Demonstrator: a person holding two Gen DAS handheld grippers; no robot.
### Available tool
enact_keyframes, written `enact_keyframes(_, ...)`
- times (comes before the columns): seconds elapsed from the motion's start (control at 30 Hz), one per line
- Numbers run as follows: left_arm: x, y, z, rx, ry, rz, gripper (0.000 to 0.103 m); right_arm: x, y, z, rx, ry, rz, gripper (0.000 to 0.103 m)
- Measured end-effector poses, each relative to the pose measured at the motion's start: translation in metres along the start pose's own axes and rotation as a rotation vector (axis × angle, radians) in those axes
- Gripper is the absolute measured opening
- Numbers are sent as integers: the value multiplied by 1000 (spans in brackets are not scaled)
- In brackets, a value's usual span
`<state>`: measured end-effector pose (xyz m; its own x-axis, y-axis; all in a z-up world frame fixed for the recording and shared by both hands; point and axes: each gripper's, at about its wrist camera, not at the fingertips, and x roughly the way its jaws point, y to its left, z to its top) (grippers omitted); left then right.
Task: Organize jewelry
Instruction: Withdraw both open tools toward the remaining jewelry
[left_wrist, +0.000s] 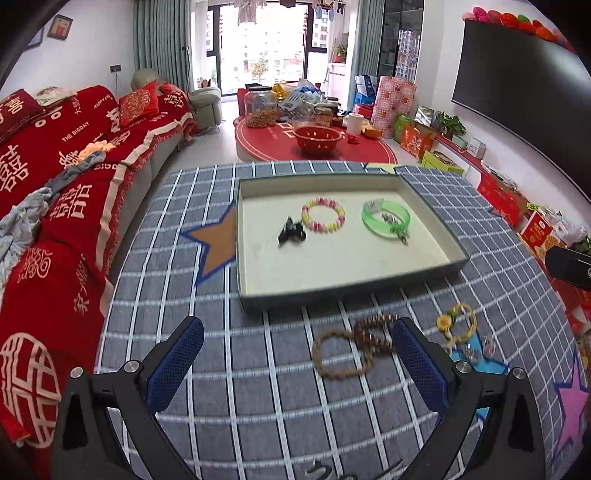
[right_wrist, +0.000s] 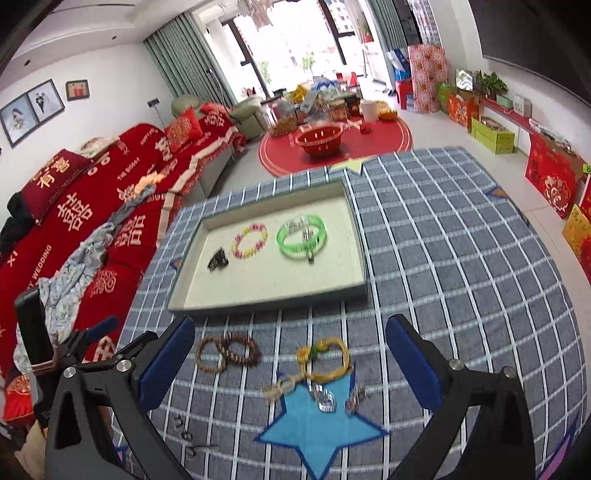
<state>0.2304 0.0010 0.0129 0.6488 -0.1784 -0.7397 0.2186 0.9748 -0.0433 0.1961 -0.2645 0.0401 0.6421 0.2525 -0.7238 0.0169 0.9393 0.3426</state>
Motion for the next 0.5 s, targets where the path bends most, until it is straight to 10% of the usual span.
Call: enact_keyframes(0.5,24,2,-46,-51,101,66,103,16,-28,-72,20,166,-94,103)
